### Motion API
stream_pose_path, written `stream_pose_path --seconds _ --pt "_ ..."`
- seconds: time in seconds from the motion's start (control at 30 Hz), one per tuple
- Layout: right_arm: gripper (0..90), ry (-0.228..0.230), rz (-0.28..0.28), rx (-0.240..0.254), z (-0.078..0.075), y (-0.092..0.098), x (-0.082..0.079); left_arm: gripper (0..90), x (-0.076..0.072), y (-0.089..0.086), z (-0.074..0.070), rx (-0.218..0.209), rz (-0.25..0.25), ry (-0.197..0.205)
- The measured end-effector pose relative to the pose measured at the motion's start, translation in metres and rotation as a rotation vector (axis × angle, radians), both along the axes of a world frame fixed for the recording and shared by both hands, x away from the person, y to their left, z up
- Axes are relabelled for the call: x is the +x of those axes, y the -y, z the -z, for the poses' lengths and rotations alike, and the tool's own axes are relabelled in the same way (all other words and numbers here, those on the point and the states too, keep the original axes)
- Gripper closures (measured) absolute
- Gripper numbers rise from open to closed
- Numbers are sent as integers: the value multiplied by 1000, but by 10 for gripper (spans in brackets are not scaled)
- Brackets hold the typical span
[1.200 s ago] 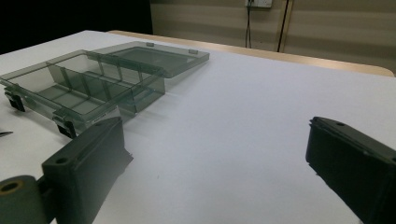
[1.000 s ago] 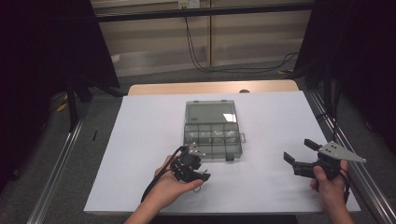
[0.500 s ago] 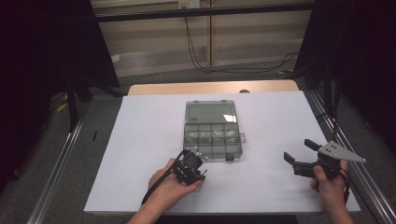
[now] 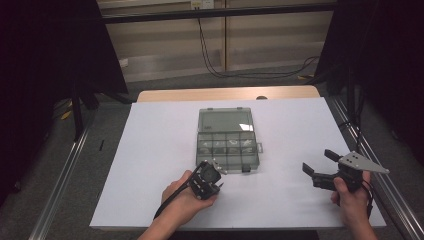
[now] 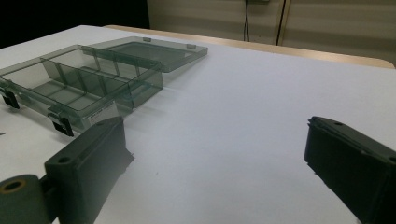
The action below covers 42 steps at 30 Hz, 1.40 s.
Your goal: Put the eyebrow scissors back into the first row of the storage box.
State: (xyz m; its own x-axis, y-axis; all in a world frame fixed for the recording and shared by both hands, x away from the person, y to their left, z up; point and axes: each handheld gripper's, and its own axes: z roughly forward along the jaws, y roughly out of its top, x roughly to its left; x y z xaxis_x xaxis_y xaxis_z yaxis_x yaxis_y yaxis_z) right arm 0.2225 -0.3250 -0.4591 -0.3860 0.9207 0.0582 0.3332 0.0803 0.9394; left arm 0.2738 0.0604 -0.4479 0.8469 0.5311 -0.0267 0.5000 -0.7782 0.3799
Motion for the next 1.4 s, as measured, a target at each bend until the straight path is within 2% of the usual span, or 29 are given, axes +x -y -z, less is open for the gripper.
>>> stream_pose_path --seconds 0.1,0.13,0.17,0.2,0.23,0.3,0.37,0.43,0.5,0.57,0.6,0.63,0.67,0.73,0.77,0.83,0.87,0.97,1.0,1.07,1.23,1.27,1.4 --pt "51 -5 2 4 1 1 1 855 0 2 1 0 19 14" --pt "51 -7 2 5 1 1 1 855 1 3 -1 11 26 3" --pt "51 -6 3 2 1 1 1 855 1 4 0 3 23 -3" --pt "52 -9 2 4 1 1 1 856 2 4 -1 8 37 -3" --pt "52 -9 2 3 2 1 1 856 2 5 -1 0 28 3" --pt "52 -6 2 1 2 2 1 856 3 6 -3 12 32 -3" --pt "52 -4 4 0 2 3 0 858 3 6 -4 1 38 -2" --pt "53 -4 7 4 2 3 0 888 3 5 -8 -29 37 -7" --pt "54 -5 9 5 2 4 0 900 1 9 -8 8 35 23" --pt "54 -8 12 4 2 4 0 900 3 9 -7 14 53 1" --pt "54 -7 12 3 2 4 0 900 3 10 -6 4 35 -5" --pt "54 -8 10 3 2 3 0 899 6 9 -7 9 50 -16" --pt "54 -6 9 0 2 3 0 898 7 9 -6 3 33 -31" --pt "54 -7 7 0 2 3 0 892 9 9 -6 19 37 -48" --pt "54 -9 7 2 2 3 0 887 10 9 -5 17 43 -41" --pt "54 -8 7 -2 3 3 0 874 10 10 -1 29 40 -63" --pt "54 -10 6 -3 3 4 0 875 10 9 -1 27 28 -71" --pt "54 -13 9 -2 3 3 0 881 12 7 -2 21 38 -79" --pt "55 -12 8 -5 4 4 0 886 11 8 0 14 35 -64" --pt "55 -12 6 -5 4 3 0 892 10 8 0 4 30 -60" --pt "55 -6 3 -4 3 4 0 894 13 5 -2 -10 38 -89" --pt "55 -6 2 -4 3 4 0 894 13 4 -3 -24 29 -77" --pt "55 -5 1 -6 3 3 0 895 16 2 -10 -41 30 -72"
